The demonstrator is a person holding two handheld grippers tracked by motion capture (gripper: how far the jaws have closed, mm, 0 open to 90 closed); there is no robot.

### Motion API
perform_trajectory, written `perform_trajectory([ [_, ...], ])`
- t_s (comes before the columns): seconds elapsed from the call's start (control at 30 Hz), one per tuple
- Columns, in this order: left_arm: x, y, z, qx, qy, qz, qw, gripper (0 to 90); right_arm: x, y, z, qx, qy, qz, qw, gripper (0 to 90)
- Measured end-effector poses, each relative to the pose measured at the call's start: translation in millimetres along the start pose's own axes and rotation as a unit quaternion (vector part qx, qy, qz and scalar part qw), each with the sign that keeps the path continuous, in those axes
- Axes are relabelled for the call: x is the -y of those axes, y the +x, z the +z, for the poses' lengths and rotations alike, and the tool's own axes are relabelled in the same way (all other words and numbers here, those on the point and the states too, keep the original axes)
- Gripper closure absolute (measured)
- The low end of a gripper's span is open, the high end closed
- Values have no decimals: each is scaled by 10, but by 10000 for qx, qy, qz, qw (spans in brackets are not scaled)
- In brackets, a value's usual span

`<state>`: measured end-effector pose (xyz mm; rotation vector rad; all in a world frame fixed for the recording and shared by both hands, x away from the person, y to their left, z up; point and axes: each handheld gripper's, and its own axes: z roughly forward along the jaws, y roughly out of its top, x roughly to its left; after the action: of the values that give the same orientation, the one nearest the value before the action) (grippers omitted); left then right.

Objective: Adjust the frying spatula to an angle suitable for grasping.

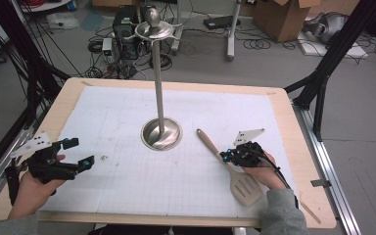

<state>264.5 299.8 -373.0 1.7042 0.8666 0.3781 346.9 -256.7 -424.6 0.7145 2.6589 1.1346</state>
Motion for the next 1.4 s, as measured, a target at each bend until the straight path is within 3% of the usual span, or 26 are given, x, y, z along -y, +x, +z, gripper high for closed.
perform_trajectory([
  [0.2,-31,9,111,111,13,4,9999,20,89,36,-54,-160,104,67,9998,900],
  [0.5,-51,14,184,187,70,63,9998,20,138,125,-19,-487,438,-123,9978,900],
  [0.9,-44,9,202,180,85,51,9998,20,155,104,-89,-333,432,-96,9985,900],
  [1.17,-42,20,201,176,101,63,9998,20,185,106,-99,-476,512,-54,9975,900],
  [1.4,-43,17,192,165,67,36,9998,20,200,106,-126,-443,526,-75,9976,900],
])
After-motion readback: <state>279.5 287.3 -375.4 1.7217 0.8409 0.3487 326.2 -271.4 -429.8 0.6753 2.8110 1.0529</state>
